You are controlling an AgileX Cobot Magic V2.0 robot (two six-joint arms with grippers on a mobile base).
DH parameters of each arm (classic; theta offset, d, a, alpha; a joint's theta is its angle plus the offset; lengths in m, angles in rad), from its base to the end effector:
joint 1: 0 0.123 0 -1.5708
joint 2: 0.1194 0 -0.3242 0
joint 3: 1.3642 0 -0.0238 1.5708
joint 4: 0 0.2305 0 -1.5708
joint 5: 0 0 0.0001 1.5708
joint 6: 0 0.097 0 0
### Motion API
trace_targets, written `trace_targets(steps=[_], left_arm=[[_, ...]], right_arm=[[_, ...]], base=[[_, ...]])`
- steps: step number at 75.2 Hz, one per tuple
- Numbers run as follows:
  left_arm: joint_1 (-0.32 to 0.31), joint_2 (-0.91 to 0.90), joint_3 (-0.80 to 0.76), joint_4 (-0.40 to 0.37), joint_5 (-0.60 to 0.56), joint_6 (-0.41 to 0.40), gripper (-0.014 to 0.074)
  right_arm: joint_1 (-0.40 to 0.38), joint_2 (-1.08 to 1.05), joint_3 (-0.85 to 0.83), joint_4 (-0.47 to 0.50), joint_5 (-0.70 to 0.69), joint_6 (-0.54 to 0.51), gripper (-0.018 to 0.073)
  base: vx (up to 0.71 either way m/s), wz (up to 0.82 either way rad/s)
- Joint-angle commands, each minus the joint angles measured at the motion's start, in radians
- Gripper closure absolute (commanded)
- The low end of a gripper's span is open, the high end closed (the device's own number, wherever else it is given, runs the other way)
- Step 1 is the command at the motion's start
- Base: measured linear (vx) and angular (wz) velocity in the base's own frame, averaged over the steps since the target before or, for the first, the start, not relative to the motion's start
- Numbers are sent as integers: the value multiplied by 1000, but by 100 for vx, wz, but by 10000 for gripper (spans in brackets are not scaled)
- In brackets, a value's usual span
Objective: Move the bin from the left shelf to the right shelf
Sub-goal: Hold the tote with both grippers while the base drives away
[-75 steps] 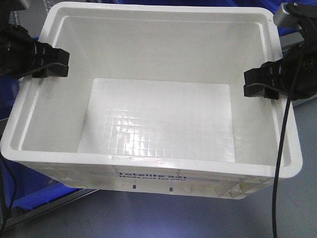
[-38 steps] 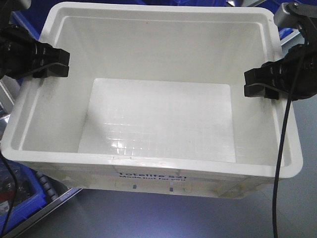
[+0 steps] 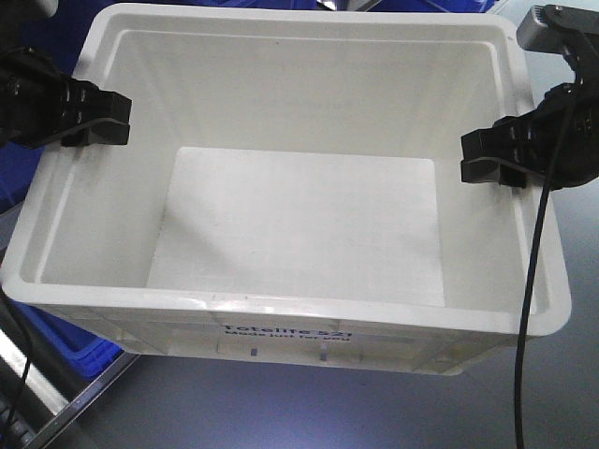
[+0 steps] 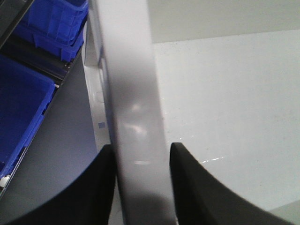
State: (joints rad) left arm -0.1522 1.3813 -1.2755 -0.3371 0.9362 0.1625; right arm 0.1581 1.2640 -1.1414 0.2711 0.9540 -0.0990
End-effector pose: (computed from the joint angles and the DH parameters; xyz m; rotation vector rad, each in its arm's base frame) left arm 0.2573 -0.0656 0.3911 0.2497 2.4857 -0.4177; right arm 0.2180 0.0562 0.3789 -0.2112 2.5390 0.3656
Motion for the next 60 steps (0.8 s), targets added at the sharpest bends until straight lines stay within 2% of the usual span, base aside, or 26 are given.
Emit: trace_targets(steps=[1,60], left_arm=[[-9,-59,-40,-77,-53,45,594],[-9,-59,-40,-77,-53,45,594]], right_arm=[[-4,-32,-35,1,-92,-18,564],[-4,-32,-35,1,-95,-18,564]], base=[[11,-41],[13,-51]])
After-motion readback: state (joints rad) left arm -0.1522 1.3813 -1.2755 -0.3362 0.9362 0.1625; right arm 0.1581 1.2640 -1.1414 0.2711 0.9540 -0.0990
